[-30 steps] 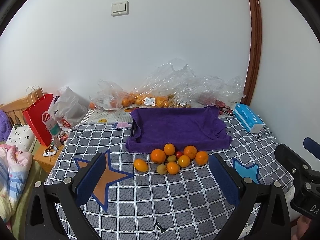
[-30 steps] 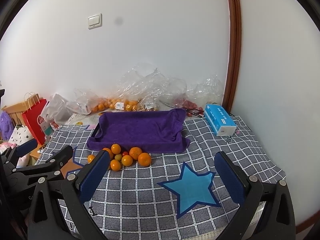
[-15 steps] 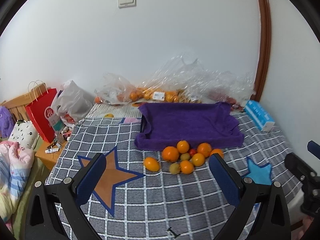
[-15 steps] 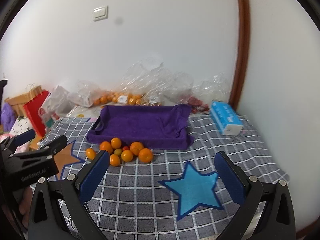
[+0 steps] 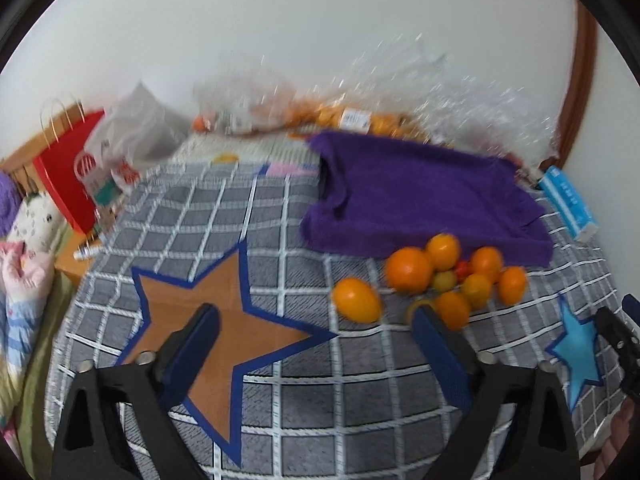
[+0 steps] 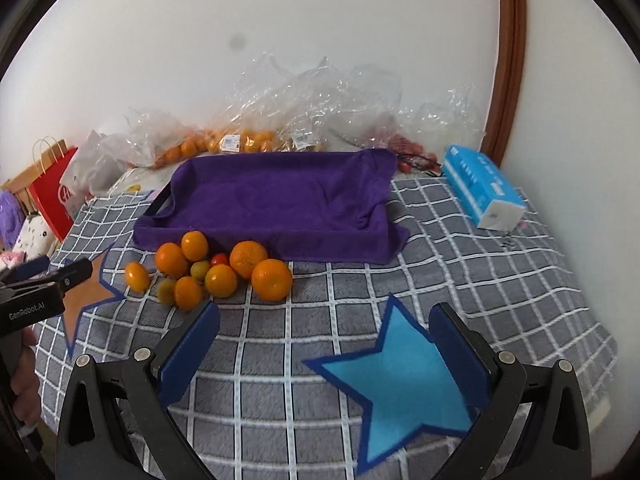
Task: Organize fruits
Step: 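Grasp a large orange with the right tool while the left tool grasps an oval orange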
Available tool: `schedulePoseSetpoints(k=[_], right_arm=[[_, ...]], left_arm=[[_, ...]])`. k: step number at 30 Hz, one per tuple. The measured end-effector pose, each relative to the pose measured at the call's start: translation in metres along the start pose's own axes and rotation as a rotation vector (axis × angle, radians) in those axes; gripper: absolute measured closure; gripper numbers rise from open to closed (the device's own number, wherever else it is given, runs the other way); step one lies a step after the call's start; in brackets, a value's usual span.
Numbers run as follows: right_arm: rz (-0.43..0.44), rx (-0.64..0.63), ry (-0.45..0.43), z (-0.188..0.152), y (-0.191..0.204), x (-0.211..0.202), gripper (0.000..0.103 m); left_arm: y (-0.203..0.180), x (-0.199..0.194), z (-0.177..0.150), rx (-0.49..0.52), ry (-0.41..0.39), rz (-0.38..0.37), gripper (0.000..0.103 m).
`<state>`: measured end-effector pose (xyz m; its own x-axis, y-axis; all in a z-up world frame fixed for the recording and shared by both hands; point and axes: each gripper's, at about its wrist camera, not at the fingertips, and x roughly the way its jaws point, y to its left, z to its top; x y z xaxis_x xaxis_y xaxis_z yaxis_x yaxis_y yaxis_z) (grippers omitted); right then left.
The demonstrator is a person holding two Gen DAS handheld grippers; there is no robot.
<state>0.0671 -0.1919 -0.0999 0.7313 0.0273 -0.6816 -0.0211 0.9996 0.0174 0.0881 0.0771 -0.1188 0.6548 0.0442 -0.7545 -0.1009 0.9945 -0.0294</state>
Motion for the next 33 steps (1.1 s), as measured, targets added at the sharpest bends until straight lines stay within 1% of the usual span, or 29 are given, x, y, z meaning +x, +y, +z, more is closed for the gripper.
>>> schedulePoseSetpoints(k=[2, 5, 7, 9, 10, 11, 12, 13, 14, 18, 19, 21, 22, 24, 28, 29, 31, 33], right_arm=[[0.052, 0.041, 0.024, 0.001, -0.004, 0.017, 0.001], [0.1, 0.115, 0.045, 0.004, -0.009, 0.037, 0.004], [0.117, 0.133, 0.051, 0.006, -0.009, 0.047, 0.01], [0.122, 0.132, 0.059, 0.007, -0.005, 0.058, 0.021], [0.12, 0.122, 0.067, 0.008, -0.002, 0.064, 0.024], [0.12, 0.112, 0.076, 0.009, 0.002, 0.069, 0.029], [0.126, 0.093, 0.093, 0.01, 0.007, 0.074, 0.032], [0.133, 0.077, 0.104, 0.01, 0.011, 0.078, 0.037], [0.139, 0.067, 0.11, 0.011, 0.015, 0.081, 0.04], [0.181, 0.03, 0.129, 0.014, 0.028, 0.093, 0.04], [0.18, 0.024, 0.132, 0.014, 0.029, 0.095, 0.04], [0.165, 0.003, 0.149, 0.014, 0.034, 0.103, 0.046], [0.159, -0.002, 0.157, 0.013, 0.035, 0.107, 0.047], [0.152, -0.003, 0.171, 0.012, 0.035, 0.113, 0.056], [0.163, -0.017, 0.182, 0.008, 0.037, 0.121, 0.06], [0.16, -0.025, 0.181, 0.007, 0.037, 0.122, 0.062], [0.162, -0.046, 0.165, 0.006, 0.038, 0.12, 0.062], [0.153, -0.067, 0.153, 0.004, 0.037, 0.116, 0.063]], left_arm=[[0.007, 0.014, -0.002, -0.011, 0.028, 0.013, 0.02], [0.02, 0.028, -0.008, -0.032, 0.046, 0.034, 0.022], [0.029, 0.035, -0.01, -0.054, 0.055, 0.044, 0.022], [0.035, 0.043, -0.013, -0.076, 0.055, 0.03, 0.023], [0.037, 0.047, -0.013, -0.084, 0.059, 0.023, 0.025], [0.038, 0.05, -0.013, -0.09, 0.061, 0.017, 0.031], [0.04, 0.054, -0.014, -0.098, 0.066, 0.006, 0.034], [0.041, 0.057, -0.014, -0.104, 0.067, -0.005, 0.034], [0.041, 0.057, -0.014, -0.102, 0.057, -0.01, 0.034], [0.04, 0.06, -0.015, -0.059, 0.041, -0.063, 0.033], [0.039, 0.06, -0.017, -0.044, 0.033, -0.065, 0.033], [0.038, 0.061, -0.016, -0.038, 0.028, -0.067, 0.032], [0.039, 0.061, -0.016, -0.041, 0.028, -0.074, 0.031], [0.04, 0.06, -0.016, -0.043, 0.026, -0.099, 0.027], [0.04, 0.059, -0.016, -0.044, 0.021, -0.134, 0.026], [0.04, 0.059, -0.017, -0.044, 0.019, -0.144, 0.026], [0.041, 0.057, -0.017, -0.046, 0.012, -0.191, 0.026], [0.046, 0.054, -0.018, -0.061, -0.003, -0.276, 0.026]])
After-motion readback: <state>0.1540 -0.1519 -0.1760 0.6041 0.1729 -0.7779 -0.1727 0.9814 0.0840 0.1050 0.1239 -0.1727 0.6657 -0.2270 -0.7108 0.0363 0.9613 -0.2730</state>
